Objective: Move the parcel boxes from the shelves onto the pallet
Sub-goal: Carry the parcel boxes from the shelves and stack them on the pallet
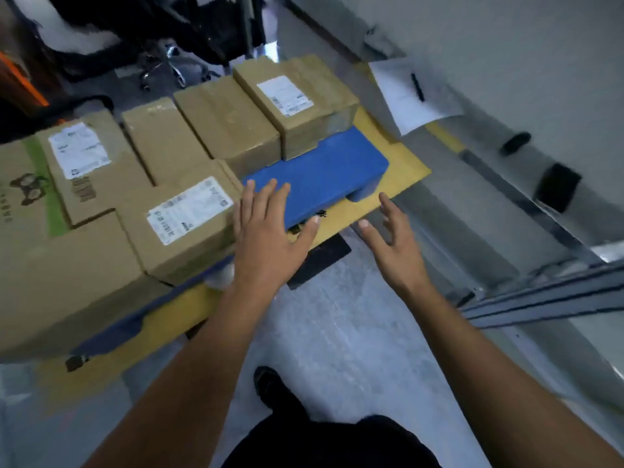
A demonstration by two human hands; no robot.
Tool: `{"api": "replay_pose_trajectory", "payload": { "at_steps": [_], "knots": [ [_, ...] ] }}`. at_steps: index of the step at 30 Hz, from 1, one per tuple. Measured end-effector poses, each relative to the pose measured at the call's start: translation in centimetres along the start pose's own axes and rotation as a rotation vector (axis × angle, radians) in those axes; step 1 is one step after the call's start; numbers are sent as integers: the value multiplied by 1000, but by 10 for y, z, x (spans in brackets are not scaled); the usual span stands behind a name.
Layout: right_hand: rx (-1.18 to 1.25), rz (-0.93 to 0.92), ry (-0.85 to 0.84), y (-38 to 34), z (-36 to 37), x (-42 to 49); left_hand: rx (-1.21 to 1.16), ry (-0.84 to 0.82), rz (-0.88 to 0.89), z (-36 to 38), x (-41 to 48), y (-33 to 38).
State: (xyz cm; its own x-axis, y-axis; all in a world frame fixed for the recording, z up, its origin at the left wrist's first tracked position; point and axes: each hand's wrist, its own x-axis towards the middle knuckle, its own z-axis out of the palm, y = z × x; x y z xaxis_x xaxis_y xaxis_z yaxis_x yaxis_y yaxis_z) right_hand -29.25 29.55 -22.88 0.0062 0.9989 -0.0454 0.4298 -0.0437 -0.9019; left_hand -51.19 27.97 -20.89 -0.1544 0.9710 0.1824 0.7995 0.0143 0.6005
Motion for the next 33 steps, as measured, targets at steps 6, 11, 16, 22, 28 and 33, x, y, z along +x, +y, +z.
{"api": "replay_pose_trajectory", "payload": {
  "at_steps": [6, 11, 16, 22, 28, 33],
  "knots": [
    [-29, 100, 343, 62, -162, -98, -218, -296, 225, 90, -40, 142],
    [-67, 195, 593, 119, -297, -214, -325, -499, 401, 165, -120, 285],
    [-110, 305, 811, 161, -400, -334, -194, -614, 676, 230, -212, 401],
    [-104, 466, 1042, 202, -467, -468, -145, -779, 958, 291, -315, 503],
    [-129, 642, 1228, 235, -517, -571, -165, -934, 1168, 344, -414, 596],
    [-185, 737, 1339, 269, -580, -633, -208, -1062, 1278, 394, -496, 680]
  ]
}}
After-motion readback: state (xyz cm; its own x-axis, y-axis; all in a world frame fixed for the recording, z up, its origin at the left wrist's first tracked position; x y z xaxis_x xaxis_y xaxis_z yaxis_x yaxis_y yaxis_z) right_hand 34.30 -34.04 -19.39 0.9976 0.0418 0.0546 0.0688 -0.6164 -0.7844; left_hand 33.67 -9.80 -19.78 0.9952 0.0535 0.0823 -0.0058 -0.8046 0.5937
